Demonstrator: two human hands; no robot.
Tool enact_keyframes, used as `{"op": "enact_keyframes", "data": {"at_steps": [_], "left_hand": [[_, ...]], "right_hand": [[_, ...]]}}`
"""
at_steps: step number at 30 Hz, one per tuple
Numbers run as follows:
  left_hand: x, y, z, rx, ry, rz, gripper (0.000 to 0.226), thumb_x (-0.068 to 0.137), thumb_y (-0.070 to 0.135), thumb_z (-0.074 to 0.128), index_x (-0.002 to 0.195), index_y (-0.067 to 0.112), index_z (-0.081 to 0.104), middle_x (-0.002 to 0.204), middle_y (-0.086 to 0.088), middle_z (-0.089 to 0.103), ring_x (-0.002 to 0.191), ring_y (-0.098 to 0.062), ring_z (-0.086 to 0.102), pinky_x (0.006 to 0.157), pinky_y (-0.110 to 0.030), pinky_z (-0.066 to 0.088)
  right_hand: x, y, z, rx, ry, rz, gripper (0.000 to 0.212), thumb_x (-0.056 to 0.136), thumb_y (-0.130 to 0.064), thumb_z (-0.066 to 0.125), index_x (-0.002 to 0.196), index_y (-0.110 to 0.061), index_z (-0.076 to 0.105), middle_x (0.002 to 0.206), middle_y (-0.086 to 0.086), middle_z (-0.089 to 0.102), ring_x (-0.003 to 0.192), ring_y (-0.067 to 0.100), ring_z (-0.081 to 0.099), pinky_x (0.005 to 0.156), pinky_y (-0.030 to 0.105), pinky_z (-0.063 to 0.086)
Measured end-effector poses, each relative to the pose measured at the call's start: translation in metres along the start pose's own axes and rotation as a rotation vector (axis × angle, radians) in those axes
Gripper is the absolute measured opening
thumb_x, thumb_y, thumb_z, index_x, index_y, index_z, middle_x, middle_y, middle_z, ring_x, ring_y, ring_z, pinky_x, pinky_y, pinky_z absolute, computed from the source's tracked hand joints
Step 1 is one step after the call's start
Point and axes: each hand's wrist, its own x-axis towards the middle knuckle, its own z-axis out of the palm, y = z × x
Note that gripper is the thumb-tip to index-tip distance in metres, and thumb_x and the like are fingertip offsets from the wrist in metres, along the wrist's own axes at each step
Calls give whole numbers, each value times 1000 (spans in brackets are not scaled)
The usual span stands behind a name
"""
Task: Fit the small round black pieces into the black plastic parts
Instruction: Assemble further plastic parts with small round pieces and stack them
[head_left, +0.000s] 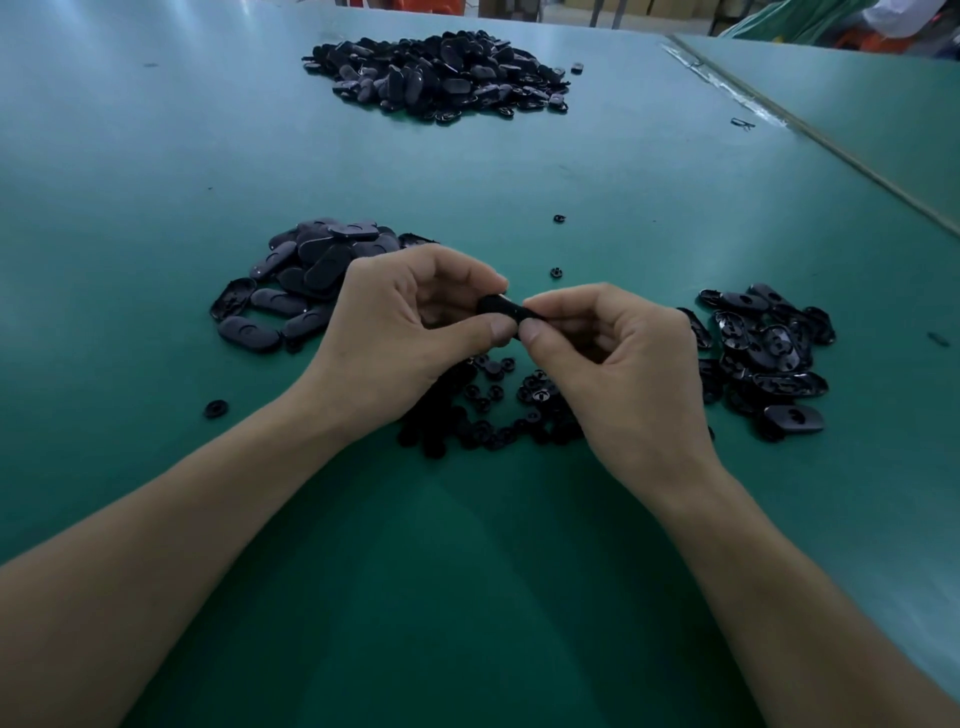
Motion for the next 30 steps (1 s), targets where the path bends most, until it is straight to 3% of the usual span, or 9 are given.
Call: {"op": "enact_keyframes", "data": {"at_steps": [13,22,30], "left_hand": [[0,1,0,49,-10,-22,25,75,-2,82,89,16,73,85,1,77,73,-8,73,72,-17,57],[0,2,-1,67,30,-17,25,71,0,85,81,19,73,72,8,75,65,-5,69,68,-19,58],[-1,-2,1,174,140,91,20,77,10,81,88,25,72,80,5,76,74,-11,73,72,-24,58]], "right_hand": [[0,-3,0,-52,-17,71,12,85,-15,74,83,-26,70,72,-11,71,66,2,66,60,16,51],[-1,-4,1,-46,-11,38,14,85,-12,75,88,-26,73,77,-12,74,73,2,70,68,17,54],[-2,-6,2,-146,9,5,22,89,-13,71,108,-23,75,89,-18,72,84,-1,69,77,17,55]]}}
